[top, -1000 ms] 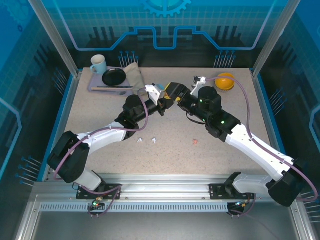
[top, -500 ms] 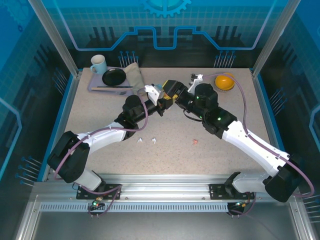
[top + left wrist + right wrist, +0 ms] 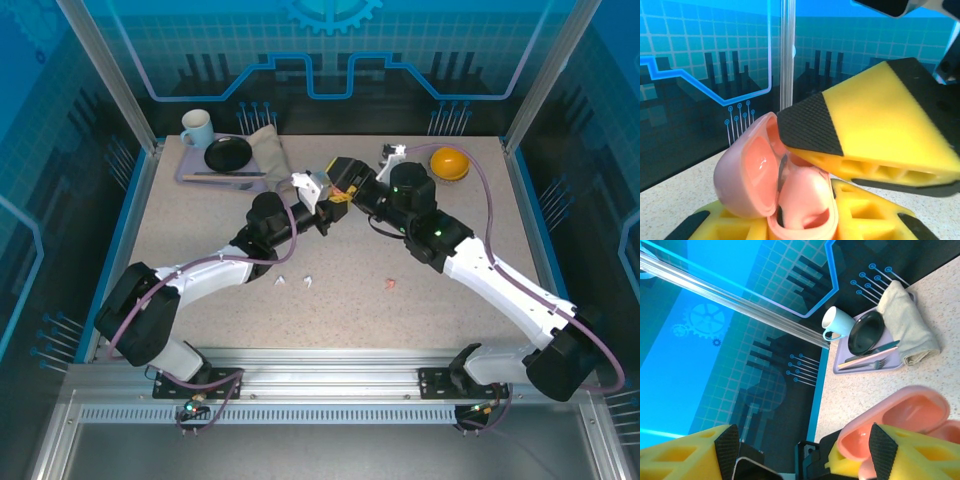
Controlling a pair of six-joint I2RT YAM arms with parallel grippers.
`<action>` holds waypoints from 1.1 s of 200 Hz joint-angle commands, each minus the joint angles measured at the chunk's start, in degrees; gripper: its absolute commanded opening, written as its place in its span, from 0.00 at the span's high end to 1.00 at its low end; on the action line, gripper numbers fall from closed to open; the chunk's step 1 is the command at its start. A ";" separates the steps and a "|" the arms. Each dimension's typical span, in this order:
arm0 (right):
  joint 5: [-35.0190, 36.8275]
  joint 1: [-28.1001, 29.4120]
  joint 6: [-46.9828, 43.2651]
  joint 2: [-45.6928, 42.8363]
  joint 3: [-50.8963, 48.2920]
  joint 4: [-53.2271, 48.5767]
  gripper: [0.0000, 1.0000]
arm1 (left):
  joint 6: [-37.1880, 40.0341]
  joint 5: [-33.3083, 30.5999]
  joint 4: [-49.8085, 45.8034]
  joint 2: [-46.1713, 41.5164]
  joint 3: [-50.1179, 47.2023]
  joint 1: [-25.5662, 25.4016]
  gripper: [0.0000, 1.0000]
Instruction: Insert the wireless bluetooth earbuds into the charging case
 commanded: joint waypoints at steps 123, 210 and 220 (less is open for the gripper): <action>15.15 -3.86 -9.27 -19.11 -9.32 -33.90 0.28 | 1.18 1.26 -1.93 -10.57 -7.24 2.36 1.00; 21.25 -0.91 3.81 7.49 -7.26 -54.48 0.32 | 1.20 0.24 -3.13 -17.95 -12.78 2.59 1.00; 21.00 -0.57 4.36 10.75 -6.31 -54.84 0.33 | 1.12 -0.01 -2.77 -18.40 -13.37 2.63 1.00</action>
